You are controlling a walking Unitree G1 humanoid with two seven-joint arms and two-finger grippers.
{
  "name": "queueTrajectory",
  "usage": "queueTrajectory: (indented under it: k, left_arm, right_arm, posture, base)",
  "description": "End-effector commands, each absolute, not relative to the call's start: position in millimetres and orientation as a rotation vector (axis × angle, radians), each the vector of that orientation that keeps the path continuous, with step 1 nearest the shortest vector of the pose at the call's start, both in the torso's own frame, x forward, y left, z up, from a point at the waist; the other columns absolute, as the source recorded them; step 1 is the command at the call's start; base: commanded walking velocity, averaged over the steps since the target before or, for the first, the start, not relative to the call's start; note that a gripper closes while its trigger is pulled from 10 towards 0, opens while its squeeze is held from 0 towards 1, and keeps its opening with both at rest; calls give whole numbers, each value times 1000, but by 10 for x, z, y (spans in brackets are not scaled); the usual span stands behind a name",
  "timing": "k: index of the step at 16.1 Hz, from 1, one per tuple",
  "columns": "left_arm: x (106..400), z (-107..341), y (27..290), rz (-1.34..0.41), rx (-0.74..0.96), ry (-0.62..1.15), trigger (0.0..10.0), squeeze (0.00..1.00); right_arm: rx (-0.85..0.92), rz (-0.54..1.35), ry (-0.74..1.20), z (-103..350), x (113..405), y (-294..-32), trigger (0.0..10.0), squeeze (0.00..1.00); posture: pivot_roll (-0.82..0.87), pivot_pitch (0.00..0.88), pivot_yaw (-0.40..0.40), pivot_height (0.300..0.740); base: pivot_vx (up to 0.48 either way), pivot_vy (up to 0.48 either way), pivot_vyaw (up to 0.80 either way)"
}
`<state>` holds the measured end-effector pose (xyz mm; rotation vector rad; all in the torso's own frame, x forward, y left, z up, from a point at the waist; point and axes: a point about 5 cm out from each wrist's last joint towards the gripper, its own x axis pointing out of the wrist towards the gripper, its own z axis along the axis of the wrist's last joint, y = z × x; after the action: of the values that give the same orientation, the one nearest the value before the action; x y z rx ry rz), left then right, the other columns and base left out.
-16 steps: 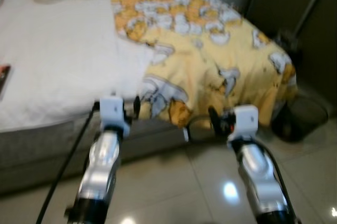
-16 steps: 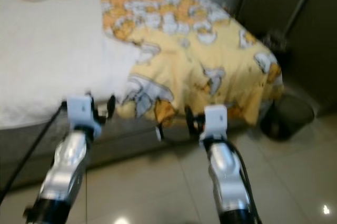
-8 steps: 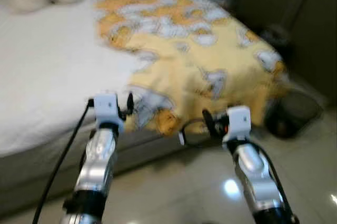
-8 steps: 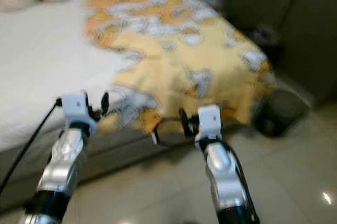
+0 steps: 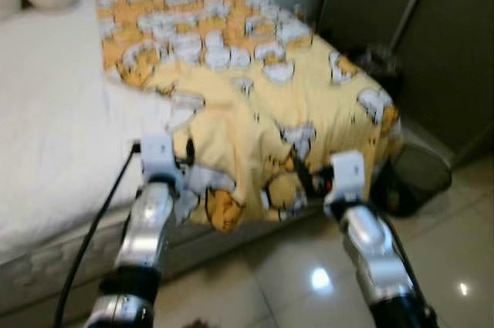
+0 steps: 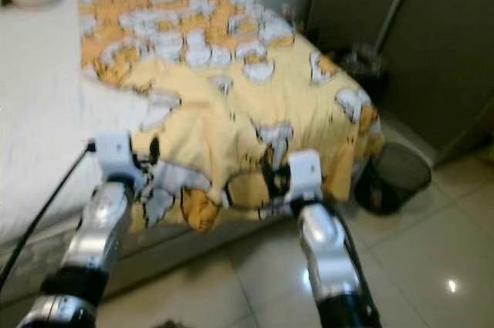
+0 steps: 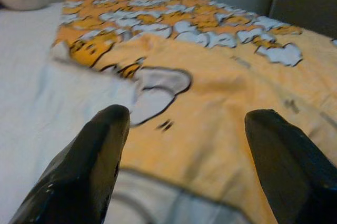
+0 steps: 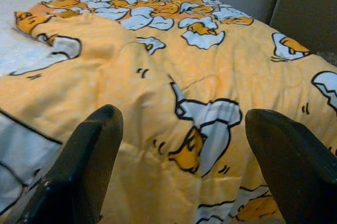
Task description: Clean up the room
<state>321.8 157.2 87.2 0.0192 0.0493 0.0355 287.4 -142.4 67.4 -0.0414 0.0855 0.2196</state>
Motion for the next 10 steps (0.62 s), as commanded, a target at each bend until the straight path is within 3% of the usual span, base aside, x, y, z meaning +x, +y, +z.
queueTrajectory:
  k: [1, 3, 10]
  left_arm:
    - [3262, 922, 1481, 12, 18, 28, 10000, 0]
    - [3297, 927, 1528, 23, 26, 34, 10000, 0]
    - [3342, 905, 1510, -7, 60, 51, 10000, 0]
  right_arm:
    - [-44, 193, 83, 686, 2884, -1521, 10000, 0]
    - [-37, 189, 88, 685, 2887, -1511, 10000, 0]
    - [-29, 192, 117, 601, 2795, -1496, 10000, 0]
  posture:
    - [-33, 0, -11, 740]
    - [-37, 0, -8, 740]
    - [-49, 0, 14, 740]
  base:
    - [0, 465, 0]
    - [0, 472, 0]
    - [0, 479, -671]
